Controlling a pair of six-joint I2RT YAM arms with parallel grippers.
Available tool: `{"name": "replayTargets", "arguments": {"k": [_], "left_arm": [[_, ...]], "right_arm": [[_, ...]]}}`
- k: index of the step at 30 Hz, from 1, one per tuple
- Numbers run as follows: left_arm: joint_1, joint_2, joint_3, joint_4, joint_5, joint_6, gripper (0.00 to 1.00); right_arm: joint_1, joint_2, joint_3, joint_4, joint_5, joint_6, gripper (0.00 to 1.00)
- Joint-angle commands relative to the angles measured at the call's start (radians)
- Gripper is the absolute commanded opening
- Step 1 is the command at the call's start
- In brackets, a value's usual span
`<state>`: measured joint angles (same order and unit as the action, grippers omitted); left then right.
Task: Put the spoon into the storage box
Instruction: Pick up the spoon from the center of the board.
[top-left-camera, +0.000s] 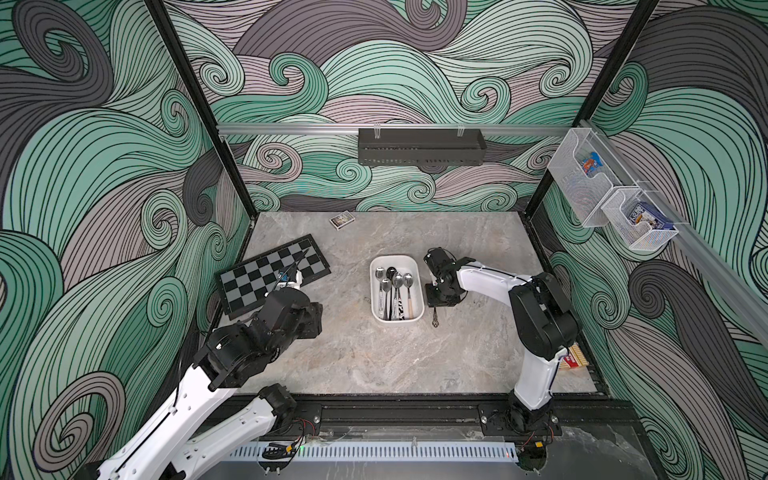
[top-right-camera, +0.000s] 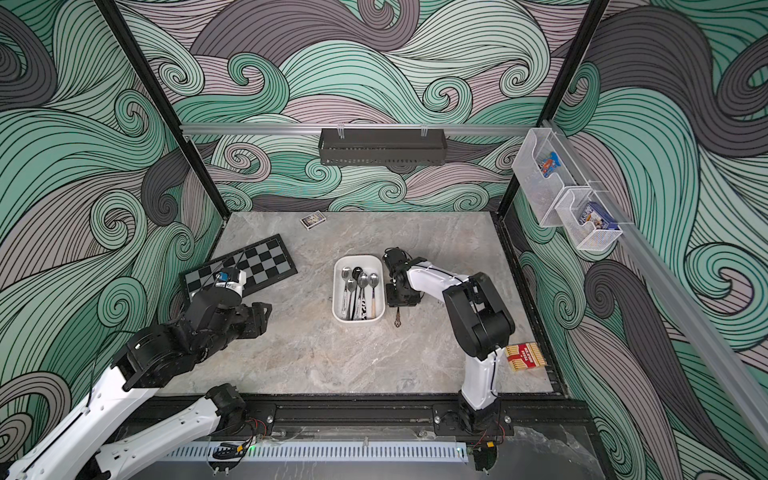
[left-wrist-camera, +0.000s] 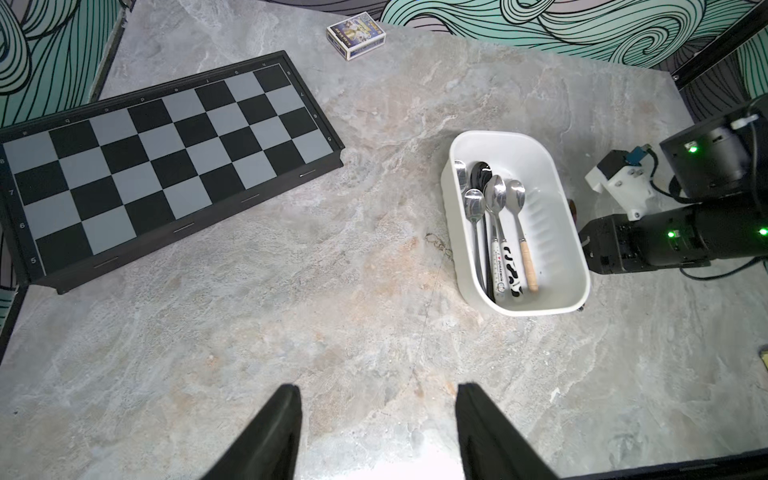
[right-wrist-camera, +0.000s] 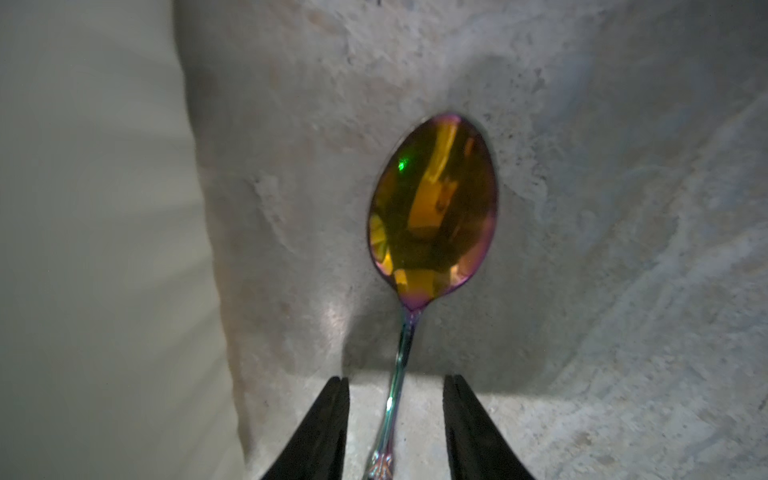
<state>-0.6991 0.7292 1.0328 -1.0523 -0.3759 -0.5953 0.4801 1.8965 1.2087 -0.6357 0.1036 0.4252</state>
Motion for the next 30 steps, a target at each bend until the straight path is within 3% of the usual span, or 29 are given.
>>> {"name": "replayTargets", "arguments": {"k": [1,7,12,22,30], "left_arm": [[0.007,0.007,-0.021,-0.016,-0.012,-0.009,0.62],[0.009,0.006,-0.058,0.020,-0.013,-0.006,0.62],[0.009,0.032,-0.077,0.048,0.000,-0.013,0.62],[0.009,0.046,-0.095,0.073,0.015,-0.014,0.62],[0.009,0.045,-0.099,0.075,0.015,-0.014,0.62]], "right_arm": [[0.005,0.042,0.012,-0.004,0.042,0.012,0.35],[0.013,0.063,0.005,-0.003,0.050,0.020,0.18],[0.014,-0.010,-0.004,0.003,0.056,0.028,0.00],[0.017,-0.214,0.015,-0.037,0.018,0.007,0.00],[0.098,-0.259,0.165,-0.142,0.011,0.021,0.00]]}}
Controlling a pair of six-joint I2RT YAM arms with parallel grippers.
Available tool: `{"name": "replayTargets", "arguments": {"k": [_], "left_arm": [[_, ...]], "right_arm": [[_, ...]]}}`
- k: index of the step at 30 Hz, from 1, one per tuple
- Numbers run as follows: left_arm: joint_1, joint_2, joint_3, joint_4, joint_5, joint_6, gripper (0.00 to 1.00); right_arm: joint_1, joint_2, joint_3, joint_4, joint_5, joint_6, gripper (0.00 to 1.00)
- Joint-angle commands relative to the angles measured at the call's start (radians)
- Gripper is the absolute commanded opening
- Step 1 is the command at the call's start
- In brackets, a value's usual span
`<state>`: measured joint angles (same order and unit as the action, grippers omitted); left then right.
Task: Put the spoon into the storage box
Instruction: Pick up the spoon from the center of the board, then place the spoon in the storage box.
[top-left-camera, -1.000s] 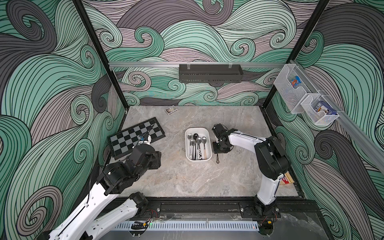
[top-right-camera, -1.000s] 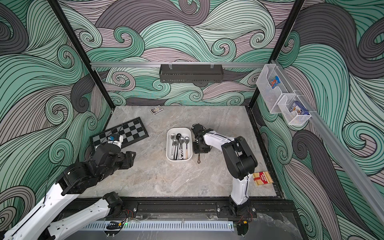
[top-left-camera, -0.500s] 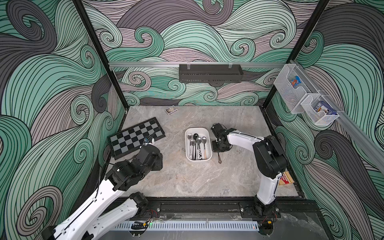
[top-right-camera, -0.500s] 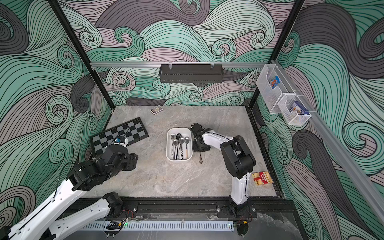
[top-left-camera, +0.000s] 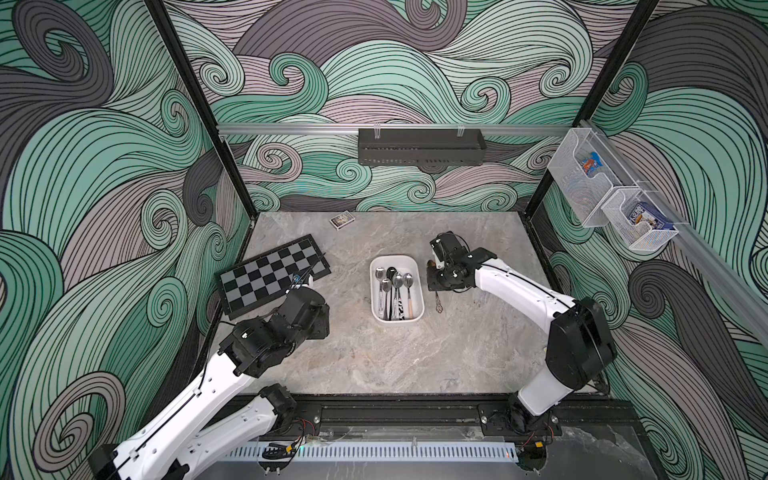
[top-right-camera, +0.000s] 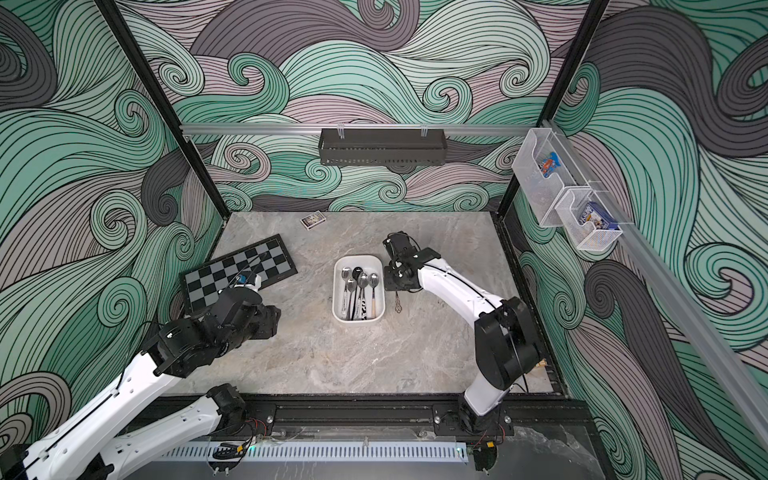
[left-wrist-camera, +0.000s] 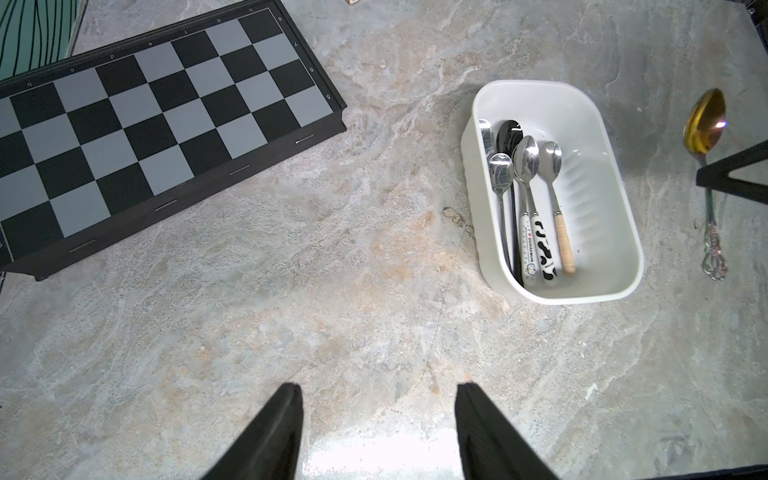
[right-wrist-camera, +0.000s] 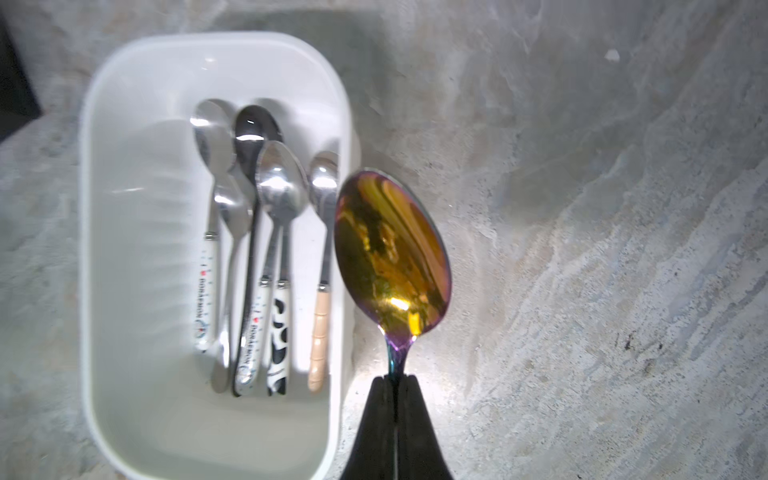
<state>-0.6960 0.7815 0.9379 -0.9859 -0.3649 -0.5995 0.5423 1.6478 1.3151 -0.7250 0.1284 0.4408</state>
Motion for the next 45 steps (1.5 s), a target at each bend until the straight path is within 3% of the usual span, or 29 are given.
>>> {"name": "replayTargets", "arguments": {"k": [1,13,24,29,32,40,45], "left_arm": [[0.006,-0.010,-0.005,0.010,0.002,-0.010,0.62],[0.007,-0.024,-0.008,0.006,-0.007,-0.013,0.62],[0.008,-0.038,-0.011,0.004,-0.010,-0.014,0.62],[0.007,-0.030,-0.011,0.002,-0.008,-0.020,0.62],[0.007,-0.033,-0.016,0.005,-0.007,-0.023,0.62],[0.010,0.001,-0.050,0.098,-0.060,-0.041,0.68],[0.010,0.010,-0.151,0.372,-0.151,0.038,0.89]], "right_arm": [[0.048,-0.003,0.082,-0.060,-0.023,0.014,0.00],[0.103,0.252,0.286,-0.073,-0.058,0.089,0.00],[0.124,0.392,0.318,-0.068,-0.017,0.110,0.01],[0.130,0.394,0.314,-0.065,-0.015,0.101,0.28],[0.138,0.363,0.307,-0.064,-0.006,0.085,0.37],[0.152,0.081,0.178,-0.025,0.042,-0.005,0.43],[0.145,-0.207,-0.019,0.074,0.150,-0.085,0.50]]}}
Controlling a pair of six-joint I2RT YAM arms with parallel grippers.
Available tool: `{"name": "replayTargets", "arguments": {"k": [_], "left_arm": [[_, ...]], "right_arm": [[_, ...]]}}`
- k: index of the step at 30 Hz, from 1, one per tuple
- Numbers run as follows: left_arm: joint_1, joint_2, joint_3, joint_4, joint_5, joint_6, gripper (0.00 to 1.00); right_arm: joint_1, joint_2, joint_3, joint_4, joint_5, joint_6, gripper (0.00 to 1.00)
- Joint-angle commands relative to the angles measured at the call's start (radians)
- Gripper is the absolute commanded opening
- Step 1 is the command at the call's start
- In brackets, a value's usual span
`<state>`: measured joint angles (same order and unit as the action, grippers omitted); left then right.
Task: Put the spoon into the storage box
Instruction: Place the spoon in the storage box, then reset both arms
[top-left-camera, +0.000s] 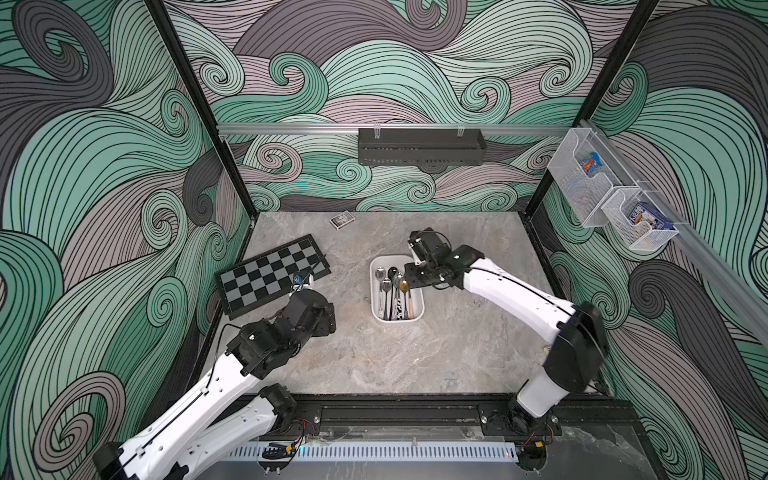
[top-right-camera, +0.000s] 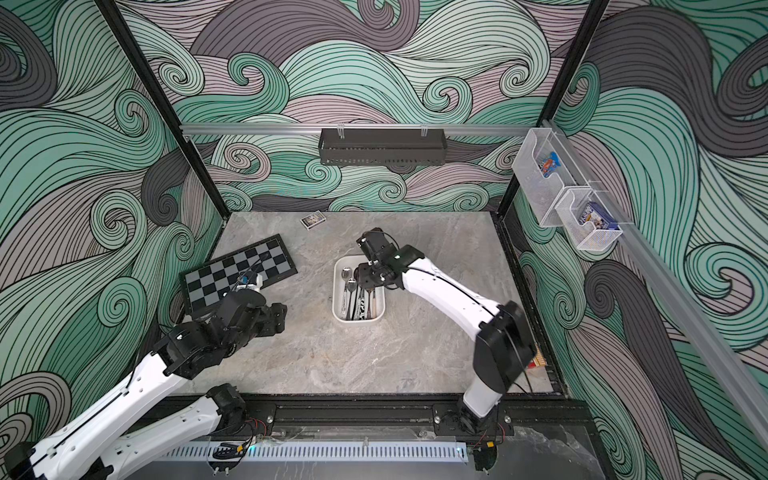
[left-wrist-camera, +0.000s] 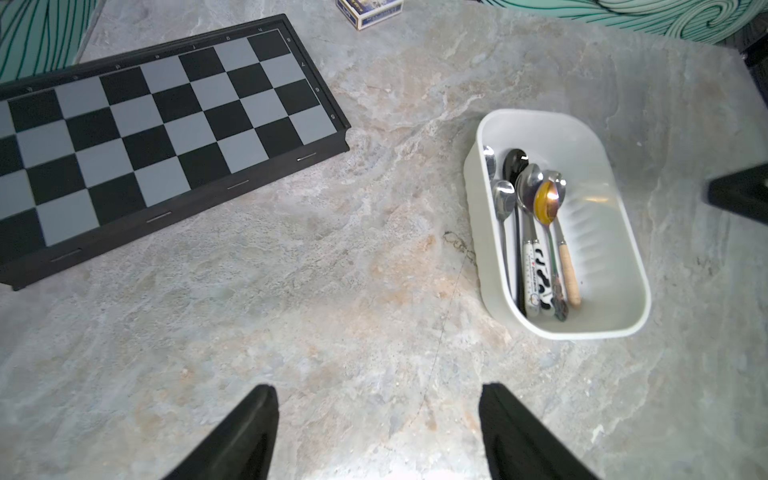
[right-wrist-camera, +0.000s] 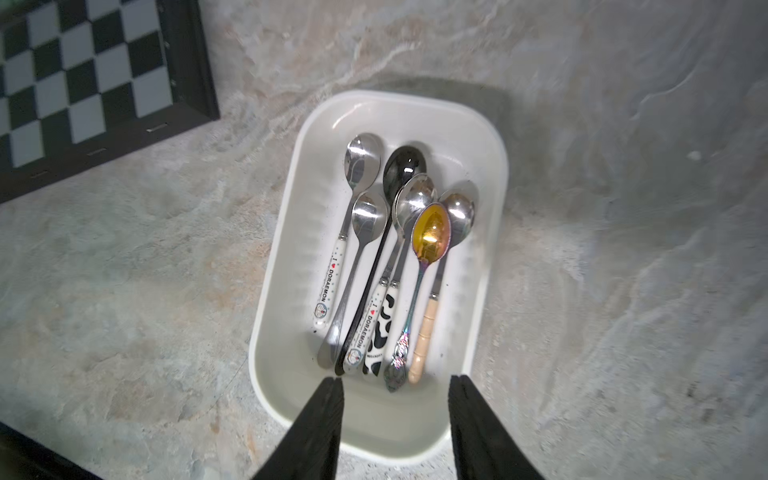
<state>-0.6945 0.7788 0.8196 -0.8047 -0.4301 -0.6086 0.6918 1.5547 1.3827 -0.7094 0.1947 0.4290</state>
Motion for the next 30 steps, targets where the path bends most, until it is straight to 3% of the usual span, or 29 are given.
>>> {"name": "replayTargets", "arguments": {"k": [1,4,6,7,10,13,15,18,21,23,24,26,30], "left_arm": [[0.009,0.011,-0.049,0.235,-0.107,0.073,0.93],[0.007,0.010,-0.139,0.444,-0.186,0.204,0.95],[0.008,0.014,-0.230,0.651,-0.251,0.328,0.95],[0.009,0.016,-0.272,0.723,-0.285,0.370,0.94],[0.016,0.027,-0.409,0.976,-0.394,0.480,0.96],[0.054,0.069,-0.556,1.300,-0.390,0.641,0.98],[0.102,0.077,-0.529,1.236,-0.318,0.646,0.99],[0.223,0.153,-0.498,1.246,-0.239,0.616,0.99],[0.329,0.255,-0.485,1.255,-0.163,0.578,0.99],[0.422,0.374,-0.522,1.379,-0.055,0.557,0.98],[0.447,0.450,-0.547,1.553,-0.049,0.593,0.98],[0.461,0.514,-0.565,1.696,0.009,0.659,0.98],[0.530,0.597,-0.529,1.757,0.080,0.655,0.96]], "right_arm": [[-0.009,-0.170,-0.139,0.087,0.113,-0.091,0.55],[-0.017,-0.380,-0.374,0.254,0.235,-0.183,0.74],[-0.027,-0.540,-0.600,0.464,0.354,-0.245,0.94],[-0.037,-0.615,-0.698,0.548,0.384,-0.273,0.98],[-0.080,-0.826,-0.962,0.790,0.427,-0.363,0.99],[-0.178,-0.931,-1.137,0.941,0.460,-0.347,0.99],[-0.264,-0.962,-1.154,0.933,0.437,-0.328,0.99],[-0.367,-0.868,-1.195,1.106,0.327,-0.419,0.99],[-0.479,-0.680,-1.190,1.156,0.243,-0.384,0.99],[-0.506,-0.565,-1.198,1.302,0.264,-0.370,0.99],[-0.522,-0.527,-1.195,1.345,0.239,-0.393,0.99],[-0.557,-0.426,-1.213,1.534,0.206,-0.412,0.99],[-0.587,-0.198,-1.212,1.848,0.191,-0.434,0.99]]}}
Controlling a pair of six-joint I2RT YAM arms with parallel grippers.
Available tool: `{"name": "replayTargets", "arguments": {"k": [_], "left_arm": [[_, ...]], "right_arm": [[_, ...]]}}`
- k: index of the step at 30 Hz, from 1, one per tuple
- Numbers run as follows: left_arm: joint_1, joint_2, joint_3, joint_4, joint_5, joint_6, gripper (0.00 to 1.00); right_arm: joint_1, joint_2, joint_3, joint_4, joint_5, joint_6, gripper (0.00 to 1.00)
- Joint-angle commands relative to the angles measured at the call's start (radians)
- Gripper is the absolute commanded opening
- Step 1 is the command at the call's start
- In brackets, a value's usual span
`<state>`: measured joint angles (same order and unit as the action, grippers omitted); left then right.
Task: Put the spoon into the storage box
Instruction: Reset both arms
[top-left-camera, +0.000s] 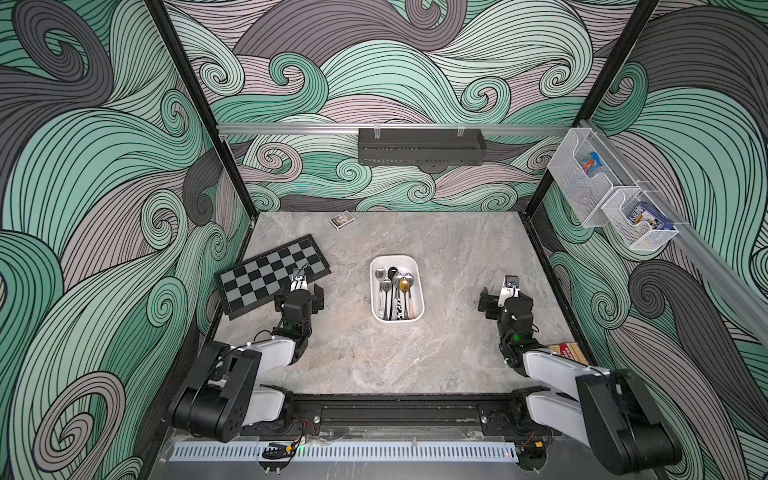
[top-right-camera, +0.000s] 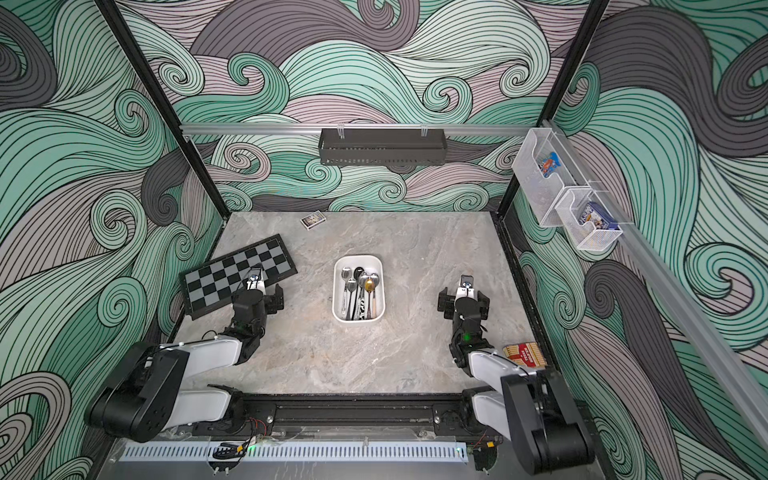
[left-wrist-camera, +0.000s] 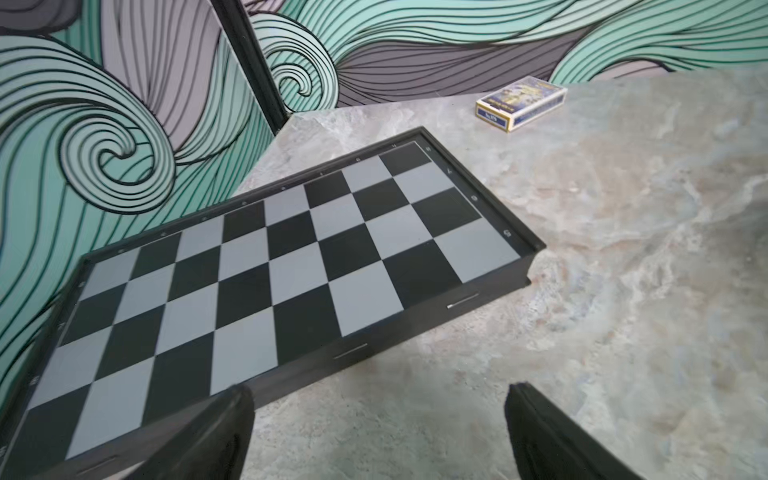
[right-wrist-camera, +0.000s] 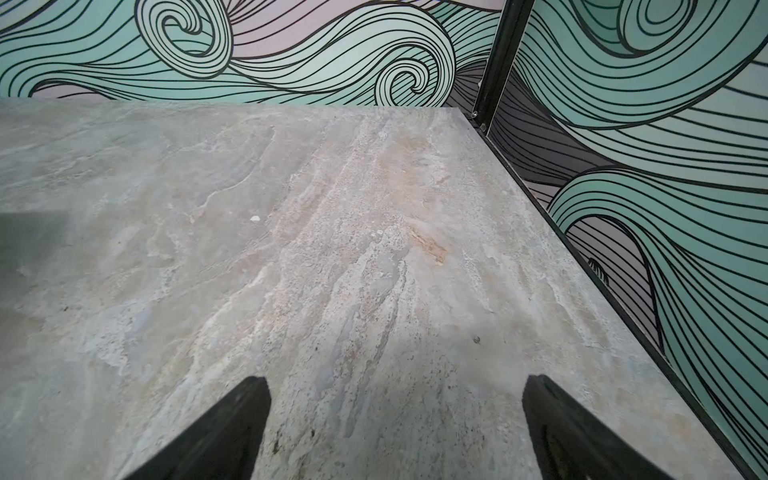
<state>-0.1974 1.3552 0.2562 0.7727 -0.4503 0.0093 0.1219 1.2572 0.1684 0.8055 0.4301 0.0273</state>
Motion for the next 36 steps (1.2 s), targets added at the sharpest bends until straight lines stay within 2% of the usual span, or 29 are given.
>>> {"name": "replayTargets", "arguments": {"k": [1,3,5,7,8,9,11,12,13,15,17,22,36], "left_arm": [[0.047,0.031,0.046,0.132,0.133,0.018,0.97],[0.114,0.152,0.073,0.182,0.227,-0.008,0.96],[0.176,0.256,0.074,0.337,0.362,-0.002,0.93],[0.206,0.179,0.124,0.107,0.389,-0.061,0.93],[0.212,0.159,0.170,-0.020,0.389,-0.088,0.93],[0.223,0.184,0.187,-0.018,0.423,-0.071,0.92],[0.240,0.222,0.153,0.113,0.466,-0.062,0.93],[0.240,0.236,0.143,0.156,0.468,-0.058,0.98],[0.244,0.225,0.147,0.131,0.475,-0.061,0.99],[0.261,0.217,0.147,0.118,0.534,-0.071,0.99],[0.262,0.230,0.134,0.169,0.553,-0.068,0.98],[0.261,0.231,0.151,0.138,0.601,-0.046,0.99],[0.261,0.231,0.152,0.134,0.600,-0.045,0.99]], "right_arm": [[-0.024,0.164,0.011,0.397,-0.056,-0.042,0.99],[-0.035,0.280,0.016,0.517,-0.136,-0.059,0.99],[-0.036,0.278,0.052,0.401,-0.231,-0.080,0.99],[-0.036,0.350,0.091,0.438,-0.238,-0.098,0.99],[-0.038,0.309,0.140,0.280,-0.242,-0.084,0.99],[-0.049,0.281,0.201,0.097,-0.252,-0.070,0.99],[-0.102,0.319,0.207,0.166,-0.352,-0.044,0.99],[-0.105,0.308,0.215,0.125,-0.353,-0.040,0.99],[-0.105,0.300,0.222,0.097,-0.358,-0.040,0.99],[-0.104,0.315,0.206,0.162,-0.358,-0.045,0.99],[-0.103,0.293,0.200,0.139,-0.369,-0.044,0.99],[-0.102,0.306,0.206,0.149,-0.382,-0.054,0.99],[-0.102,0.305,0.212,0.134,-0.398,-0.059,0.99]]}}
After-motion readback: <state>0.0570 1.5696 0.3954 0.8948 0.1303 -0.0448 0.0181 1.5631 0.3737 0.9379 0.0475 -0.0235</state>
